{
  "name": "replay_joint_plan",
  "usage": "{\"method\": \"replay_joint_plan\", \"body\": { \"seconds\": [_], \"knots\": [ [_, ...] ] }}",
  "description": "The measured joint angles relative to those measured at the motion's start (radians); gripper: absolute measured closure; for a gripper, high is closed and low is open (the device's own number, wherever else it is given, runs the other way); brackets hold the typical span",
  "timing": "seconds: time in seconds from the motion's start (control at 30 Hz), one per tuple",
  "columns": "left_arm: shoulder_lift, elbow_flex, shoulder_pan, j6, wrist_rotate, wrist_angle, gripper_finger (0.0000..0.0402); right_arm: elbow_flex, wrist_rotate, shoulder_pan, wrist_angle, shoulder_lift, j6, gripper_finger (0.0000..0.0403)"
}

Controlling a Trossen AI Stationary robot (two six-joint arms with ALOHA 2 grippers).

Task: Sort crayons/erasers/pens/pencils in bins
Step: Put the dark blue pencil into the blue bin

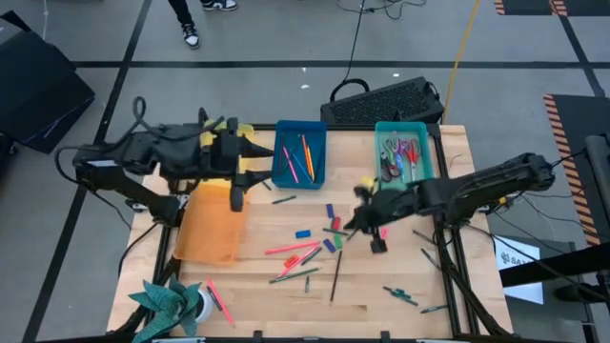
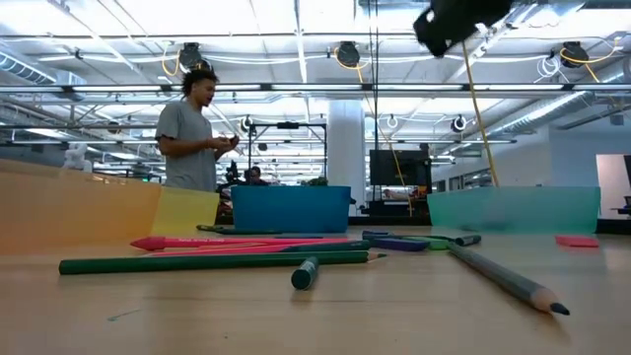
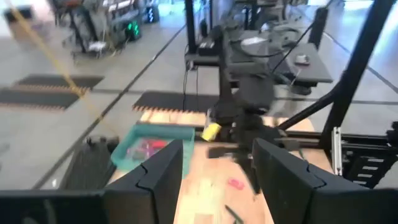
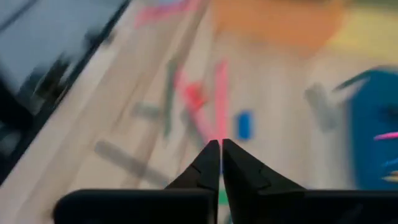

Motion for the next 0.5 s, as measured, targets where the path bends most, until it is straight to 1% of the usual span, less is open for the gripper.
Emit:
{"method": "replay_joint_plan", "body": {
  "seconds": [0.13,0.2,0.27,0.4,0.5],
  "knots": [
    [-0.009,-0.055,0.021,-0.06,-0.002,0.004,0.0204,0.004,-0.168,0.042,-0.018,0.136,0.022,0.0352],
    [-0.012,-0.072,0.017,-0.087,-0.001,0.002,0.0204,0.031,-0.222,0.061,-0.033,0.226,0.022,0.033],
    [-0.015,-0.08,0.009,-0.111,0.0,0.003,0.0204,0.07,-0.266,0.074,-0.069,0.313,-0.02,0.0306],
    [-0.015,-0.086,-0.022,-0.134,0.001,0.002,0.0204,0.179,-0.271,0.112,-0.095,0.462,-0.18,0.0264],
    [-0.015,-0.086,-0.046,-0.139,0.001,0.002,0.0204,0.23,-0.272,0.129,-0.068,0.549,-0.308,0.0245]
  ]
}}
